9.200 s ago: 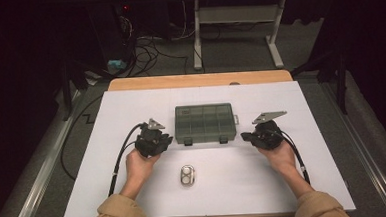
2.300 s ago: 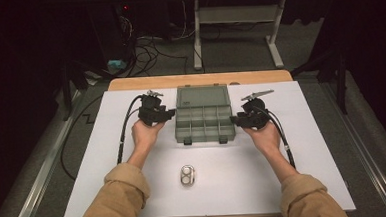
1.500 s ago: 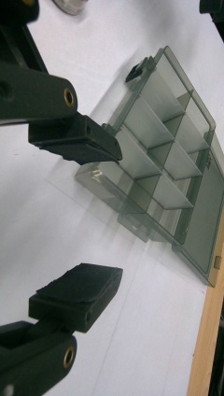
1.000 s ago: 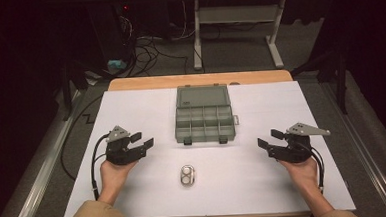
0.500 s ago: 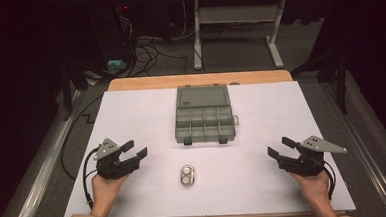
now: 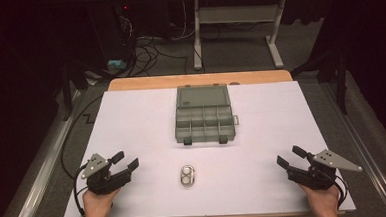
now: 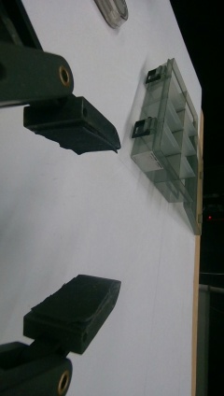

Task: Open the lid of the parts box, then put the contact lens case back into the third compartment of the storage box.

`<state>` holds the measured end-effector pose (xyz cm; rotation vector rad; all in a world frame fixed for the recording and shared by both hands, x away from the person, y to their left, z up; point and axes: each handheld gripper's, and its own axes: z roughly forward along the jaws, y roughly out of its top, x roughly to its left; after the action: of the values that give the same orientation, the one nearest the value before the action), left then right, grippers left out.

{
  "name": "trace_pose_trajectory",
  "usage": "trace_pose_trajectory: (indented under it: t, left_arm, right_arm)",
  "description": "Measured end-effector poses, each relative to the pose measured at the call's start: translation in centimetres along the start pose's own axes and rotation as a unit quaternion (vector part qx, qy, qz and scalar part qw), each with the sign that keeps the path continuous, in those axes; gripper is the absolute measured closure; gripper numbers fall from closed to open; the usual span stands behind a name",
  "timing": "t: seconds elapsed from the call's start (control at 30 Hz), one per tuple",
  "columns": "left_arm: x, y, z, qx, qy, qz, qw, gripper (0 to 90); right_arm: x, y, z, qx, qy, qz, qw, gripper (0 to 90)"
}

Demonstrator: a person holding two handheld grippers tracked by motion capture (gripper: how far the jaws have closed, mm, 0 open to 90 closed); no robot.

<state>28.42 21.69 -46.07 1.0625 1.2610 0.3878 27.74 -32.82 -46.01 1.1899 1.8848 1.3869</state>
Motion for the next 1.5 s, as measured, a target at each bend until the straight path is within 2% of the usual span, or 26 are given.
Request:
trace_pose_trajectory:
  t: [0.07, 0.23, 0.37, 0.57, 0.73, 1.0, 1.27, 1.5]
  left_arm:
    - [0.3, -0.2, -0.5, -0.004, 0.003, 0.001, 1.0, 35.0]
    - [0.7, 0.2, -0.8, -0.014, 0.002, -0.015, 0.9998, 34.7]
    - [0.9, 0.2, -0.7, -0.011, -0.001, -0.011, 0.9999, 34.4]
    - [1.3, 0.4, -0.7, -0.008, -0.002, -0.023, 0.9997, 34.2]
    - [1.1, 0.3, -0.7, -0.009, -0.004, -0.015, 0.9998, 34.1]
    - [1.2, 0.5, -0.6, -0.015, -0.003, -0.02, 0.9997, 34.0]
    - [0.9, 0.3, -0.5, -0.015, -0.006, -0.008, 0.9998, 34.0]
    - [0.8, 0.4, -0.6, -0.023, -0.007, -0.007, 0.9997, 33.9]
  right_arm:
    - [0.1, -0.2, -0.2, -0.002, -0.005, -0.002, 1.0, 28.0]
    - [0.6, -0.4, -0.1, -0.004, -0.008, -0.015, 0.9999, 27.7]
    - [0.8, -0.4, -0.2, -0.01, -0.014, -0.016, 0.9997, 27.6]
    - [0.7, -0.3, 0.1, -0.01, -0.024, -0.015, 0.9996, 26.5]
    - [1.0, -0.2, 0.1, -0.011, -0.022, -0.023, 0.9994, 27.2]
    - [1.5, 0.2, 0.6, -0.013, -0.021, -0.019, 0.9995, 26.0]
    - [2.6, 0.5, 1.2, -0.004, -0.01, -0.02, 0.9997, 27.1]
    - [3.5, 1.0, 1.6, 0.004, -0.001, -0.001, 1.0, 26.8]
